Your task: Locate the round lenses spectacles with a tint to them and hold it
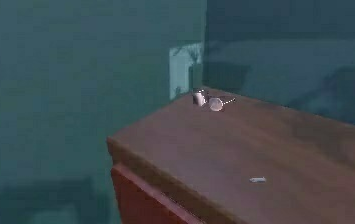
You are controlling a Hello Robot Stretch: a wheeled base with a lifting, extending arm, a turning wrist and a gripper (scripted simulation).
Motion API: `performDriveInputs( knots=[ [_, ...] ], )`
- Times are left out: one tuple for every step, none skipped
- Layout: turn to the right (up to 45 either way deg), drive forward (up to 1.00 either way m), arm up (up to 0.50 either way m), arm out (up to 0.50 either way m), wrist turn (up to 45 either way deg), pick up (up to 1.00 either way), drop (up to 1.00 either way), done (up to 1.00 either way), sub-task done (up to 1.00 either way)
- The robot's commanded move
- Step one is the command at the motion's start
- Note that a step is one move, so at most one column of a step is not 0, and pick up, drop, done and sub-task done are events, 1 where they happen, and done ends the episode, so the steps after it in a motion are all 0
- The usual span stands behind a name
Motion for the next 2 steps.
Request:
performDriveInputs(
  knots=[
    [-45.0,0.00,0.00,0.00,0.0,0.00,0.00,0.00,0.00],
    [-30.0,0.00,0.00,0.00,0.0,0.00,0.00,0.00,0.00]
  ],
)
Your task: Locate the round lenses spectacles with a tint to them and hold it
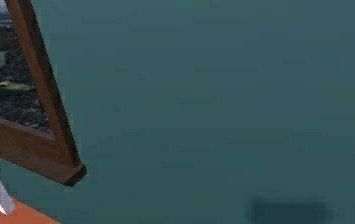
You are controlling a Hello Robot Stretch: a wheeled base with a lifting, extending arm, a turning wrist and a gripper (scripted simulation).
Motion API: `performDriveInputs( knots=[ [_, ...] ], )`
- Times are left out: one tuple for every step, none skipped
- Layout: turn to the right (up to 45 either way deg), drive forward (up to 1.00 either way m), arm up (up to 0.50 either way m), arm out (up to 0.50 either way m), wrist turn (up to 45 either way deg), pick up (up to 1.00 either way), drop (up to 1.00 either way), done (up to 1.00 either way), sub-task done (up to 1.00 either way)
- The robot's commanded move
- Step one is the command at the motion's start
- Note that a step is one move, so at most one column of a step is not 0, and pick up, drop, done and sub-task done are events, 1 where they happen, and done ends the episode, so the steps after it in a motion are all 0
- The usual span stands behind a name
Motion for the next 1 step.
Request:
performDriveInputs(
  knots=[
    [0.0,0.00,0.50,0.00,0.0,0.00,0.00,0.00,0.00]
  ],
)
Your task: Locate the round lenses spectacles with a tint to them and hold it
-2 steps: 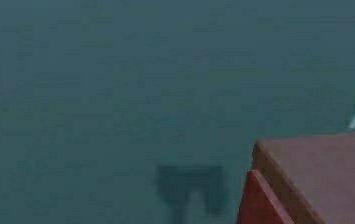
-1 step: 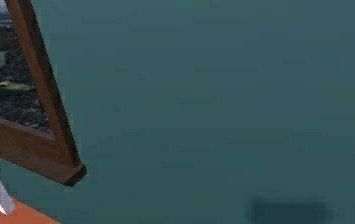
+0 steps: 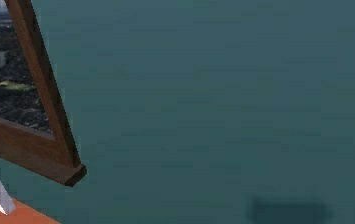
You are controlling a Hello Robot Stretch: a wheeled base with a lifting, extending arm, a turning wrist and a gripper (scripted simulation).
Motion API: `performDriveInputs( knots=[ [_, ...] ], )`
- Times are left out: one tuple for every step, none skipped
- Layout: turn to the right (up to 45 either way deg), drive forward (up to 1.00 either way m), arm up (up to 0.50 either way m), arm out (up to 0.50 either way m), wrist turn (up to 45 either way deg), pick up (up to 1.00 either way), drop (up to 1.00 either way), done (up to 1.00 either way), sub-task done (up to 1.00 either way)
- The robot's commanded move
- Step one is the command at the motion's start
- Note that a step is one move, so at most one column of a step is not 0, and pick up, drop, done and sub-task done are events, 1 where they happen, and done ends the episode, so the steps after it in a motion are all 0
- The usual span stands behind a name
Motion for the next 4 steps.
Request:
performDriveInputs(
  knots=[
    [0.0,0.00,0.38,0.00,0.0,0.00,0.00,0.00,0.00],
    [0.0,0.00,0.00,0.40,0.0,0.00,0.00,0.00,0.00],
    [0.0,0.00,0.00,0.00,45.0,0.00,0.00,0.00,0.00],
    [0.0,0.00,0.00,0.00,45.0,0.00,0.00,0.00,0.00]
  ],
)
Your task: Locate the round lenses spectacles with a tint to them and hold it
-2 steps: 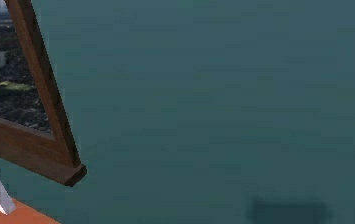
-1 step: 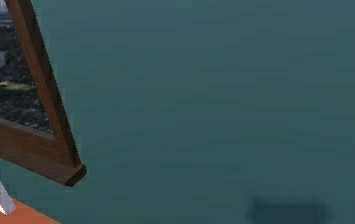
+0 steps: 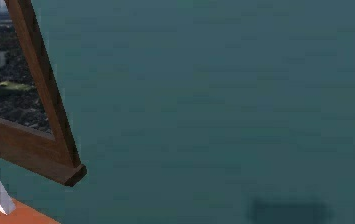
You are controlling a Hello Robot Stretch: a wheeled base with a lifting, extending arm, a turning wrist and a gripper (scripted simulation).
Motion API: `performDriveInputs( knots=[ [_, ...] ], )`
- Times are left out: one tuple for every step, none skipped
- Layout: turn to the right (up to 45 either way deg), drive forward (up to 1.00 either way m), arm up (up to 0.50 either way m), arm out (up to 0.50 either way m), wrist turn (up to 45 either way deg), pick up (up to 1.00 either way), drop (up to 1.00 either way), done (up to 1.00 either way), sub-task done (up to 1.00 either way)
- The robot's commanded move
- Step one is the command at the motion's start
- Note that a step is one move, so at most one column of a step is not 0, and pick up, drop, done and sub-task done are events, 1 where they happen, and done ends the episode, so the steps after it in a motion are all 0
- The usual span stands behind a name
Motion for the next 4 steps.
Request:
performDriveInputs(
  knots=[
    [0.0,0.00,0.00,0.00,45.0,0.00,0.00,0.00,0.00],
    [0.0,0.00,0.00,0.00,30.0,0.00,0.00,0.00,0.00],
    [0.0,0.00,0.00,0.00,0.0,1.00,0.00,0.00,0.00],
    [0.0,0.00,0.00,0.00,0.0,0.00,0.00,1.00,0.00]
  ],
)
